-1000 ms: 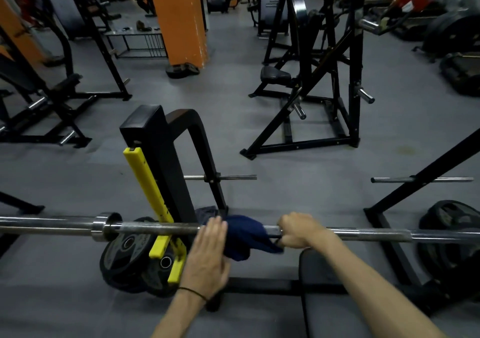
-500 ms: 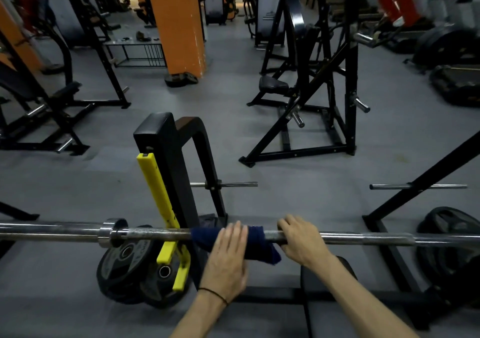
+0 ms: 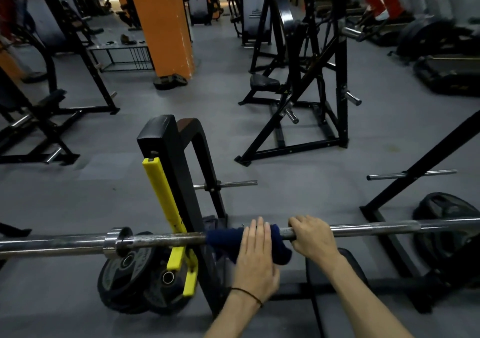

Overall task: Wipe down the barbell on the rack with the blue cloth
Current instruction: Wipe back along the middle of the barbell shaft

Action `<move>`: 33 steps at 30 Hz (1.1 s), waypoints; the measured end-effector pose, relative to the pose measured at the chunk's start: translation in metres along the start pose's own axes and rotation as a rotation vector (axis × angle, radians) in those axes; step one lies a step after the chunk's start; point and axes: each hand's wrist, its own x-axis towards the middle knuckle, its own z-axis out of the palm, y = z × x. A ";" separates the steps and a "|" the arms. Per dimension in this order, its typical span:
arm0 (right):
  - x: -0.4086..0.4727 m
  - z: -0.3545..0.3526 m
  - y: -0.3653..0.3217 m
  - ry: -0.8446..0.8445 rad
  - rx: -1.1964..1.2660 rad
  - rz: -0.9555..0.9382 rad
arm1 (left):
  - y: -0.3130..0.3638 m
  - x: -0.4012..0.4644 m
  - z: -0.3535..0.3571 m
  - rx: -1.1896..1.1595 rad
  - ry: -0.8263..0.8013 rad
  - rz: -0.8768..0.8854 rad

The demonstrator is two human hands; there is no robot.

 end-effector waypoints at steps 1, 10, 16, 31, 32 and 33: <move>0.001 0.001 0.002 -0.019 -0.003 0.012 | -0.012 -0.005 -0.002 0.003 0.004 0.014; 0.002 -0.001 -0.009 0.031 0.015 0.045 | -0.092 -0.043 -0.002 0.085 0.050 -0.274; 0.000 -0.003 -0.009 0.080 0.007 0.000 | 0.004 -0.005 0.013 -0.019 0.069 -0.041; -0.012 0.018 -0.039 0.320 0.036 -0.199 | -0.020 -0.006 0.012 0.019 0.060 -0.156; -0.012 0.020 -0.047 0.321 0.044 -0.202 | -0.008 -0.004 0.012 0.000 0.058 -0.085; -0.011 0.022 -0.051 0.313 0.034 -0.189 | -0.002 -0.005 0.011 -0.003 0.044 -0.034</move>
